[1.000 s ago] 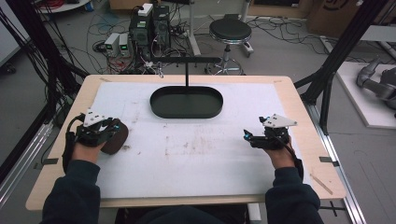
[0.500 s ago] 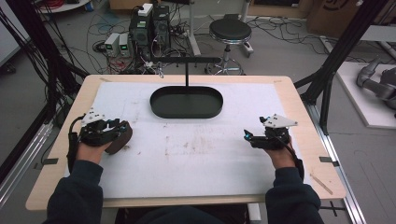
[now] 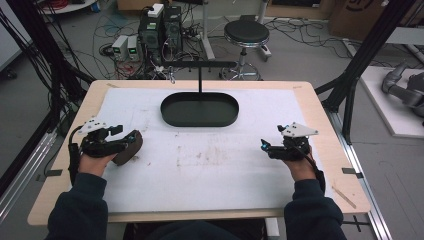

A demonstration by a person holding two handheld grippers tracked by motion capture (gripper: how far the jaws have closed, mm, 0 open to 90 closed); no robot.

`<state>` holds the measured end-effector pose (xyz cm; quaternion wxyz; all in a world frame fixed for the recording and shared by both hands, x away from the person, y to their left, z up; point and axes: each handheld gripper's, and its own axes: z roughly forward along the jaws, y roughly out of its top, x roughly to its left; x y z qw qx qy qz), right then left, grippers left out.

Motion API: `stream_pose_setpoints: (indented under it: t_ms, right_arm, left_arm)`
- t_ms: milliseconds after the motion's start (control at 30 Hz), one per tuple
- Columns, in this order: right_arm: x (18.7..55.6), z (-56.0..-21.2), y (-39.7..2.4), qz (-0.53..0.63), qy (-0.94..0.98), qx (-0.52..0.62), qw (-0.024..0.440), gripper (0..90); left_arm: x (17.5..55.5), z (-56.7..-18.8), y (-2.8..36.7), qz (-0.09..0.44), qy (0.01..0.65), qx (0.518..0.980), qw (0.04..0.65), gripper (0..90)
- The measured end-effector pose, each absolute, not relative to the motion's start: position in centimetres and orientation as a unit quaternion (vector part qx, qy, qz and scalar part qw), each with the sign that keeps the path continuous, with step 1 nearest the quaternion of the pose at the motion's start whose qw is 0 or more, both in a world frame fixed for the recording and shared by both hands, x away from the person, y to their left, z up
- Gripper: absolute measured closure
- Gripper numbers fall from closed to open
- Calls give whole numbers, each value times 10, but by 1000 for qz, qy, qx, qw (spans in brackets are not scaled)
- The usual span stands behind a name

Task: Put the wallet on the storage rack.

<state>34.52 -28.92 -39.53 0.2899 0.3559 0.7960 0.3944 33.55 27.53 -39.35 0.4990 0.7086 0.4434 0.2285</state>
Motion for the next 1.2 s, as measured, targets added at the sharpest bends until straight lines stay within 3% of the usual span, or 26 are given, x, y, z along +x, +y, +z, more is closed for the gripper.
stream_pose_setpoints:
  t_ms: [167, 667, 767, 867, 933, 1200]
  right_arm:
    - [345, -395, -290, 394, 796, 356, 289, 216]
    - [346, -397, -288, 391, 800, 353, 287, 216]
    - [346, -398, -288, 392, 800, 355, 285, 216]
    - [345, -398, -289, 391, 799, 355, 286, 216]
    - [345, -398, -290, 390, 799, 357, 287, 216]
    - [346, -397, -289, 392, 798, 355, 290, 216]
  left_arm:
    - [327, -385, 281, 239, 429, 703, 513, 209]
    - [317, -417, 291, 201, 446, 731, 476, 223]
    - [320, -423, 291, 192, 448, 737, 469, 308]
    - [320, -422, 292, 189, 437, 745, 467, 561]
    - [320, -419, 293, 192, 440, 745, 463, 617]
    - [332, -403, 282, 180, 425, 732, 501, 647]
